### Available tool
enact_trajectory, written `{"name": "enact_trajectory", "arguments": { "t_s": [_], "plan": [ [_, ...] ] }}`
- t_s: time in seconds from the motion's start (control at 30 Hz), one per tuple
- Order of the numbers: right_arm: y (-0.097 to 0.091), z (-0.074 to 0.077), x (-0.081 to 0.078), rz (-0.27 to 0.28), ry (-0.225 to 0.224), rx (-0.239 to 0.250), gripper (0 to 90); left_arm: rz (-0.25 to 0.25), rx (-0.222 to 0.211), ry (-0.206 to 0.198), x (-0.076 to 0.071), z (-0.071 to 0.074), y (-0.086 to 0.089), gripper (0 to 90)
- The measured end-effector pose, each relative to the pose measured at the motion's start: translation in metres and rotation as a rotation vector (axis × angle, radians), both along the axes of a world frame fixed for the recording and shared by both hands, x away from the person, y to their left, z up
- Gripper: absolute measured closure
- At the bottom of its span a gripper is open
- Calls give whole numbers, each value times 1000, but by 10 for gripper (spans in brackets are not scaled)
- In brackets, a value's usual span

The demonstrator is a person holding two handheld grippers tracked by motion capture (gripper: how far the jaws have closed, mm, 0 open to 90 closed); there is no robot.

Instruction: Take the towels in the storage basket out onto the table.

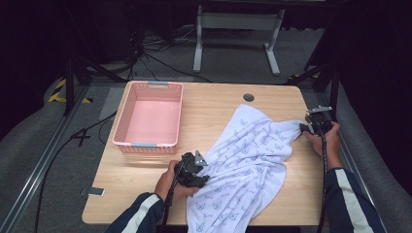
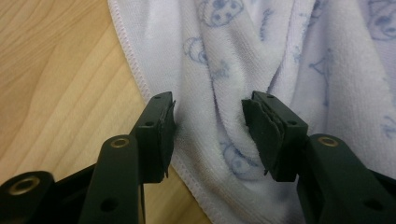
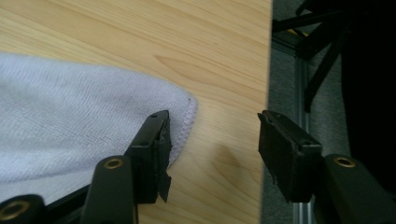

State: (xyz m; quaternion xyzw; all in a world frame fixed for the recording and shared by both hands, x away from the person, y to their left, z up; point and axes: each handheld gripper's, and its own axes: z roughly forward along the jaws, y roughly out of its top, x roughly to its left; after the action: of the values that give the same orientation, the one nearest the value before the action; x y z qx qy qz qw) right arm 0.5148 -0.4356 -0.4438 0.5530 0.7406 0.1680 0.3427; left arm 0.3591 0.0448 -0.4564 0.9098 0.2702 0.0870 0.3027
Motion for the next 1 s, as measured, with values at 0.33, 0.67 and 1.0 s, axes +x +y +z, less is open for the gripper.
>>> {"name": "enact_trajectory", "arguments": {
  "t_s": [0.33,0.67,1.0],
  "plan": [
    [3,19,-36,148,-55,115,426,-4,-71,-63,25,12,-26,416],
    [83,21,-124,633,20,357,404,-170,-60,9,38,4,-59,523],
    [95,-7,-142,581,153,234,444,-182,-117,12,35,1,-68,497]
  ]
}}
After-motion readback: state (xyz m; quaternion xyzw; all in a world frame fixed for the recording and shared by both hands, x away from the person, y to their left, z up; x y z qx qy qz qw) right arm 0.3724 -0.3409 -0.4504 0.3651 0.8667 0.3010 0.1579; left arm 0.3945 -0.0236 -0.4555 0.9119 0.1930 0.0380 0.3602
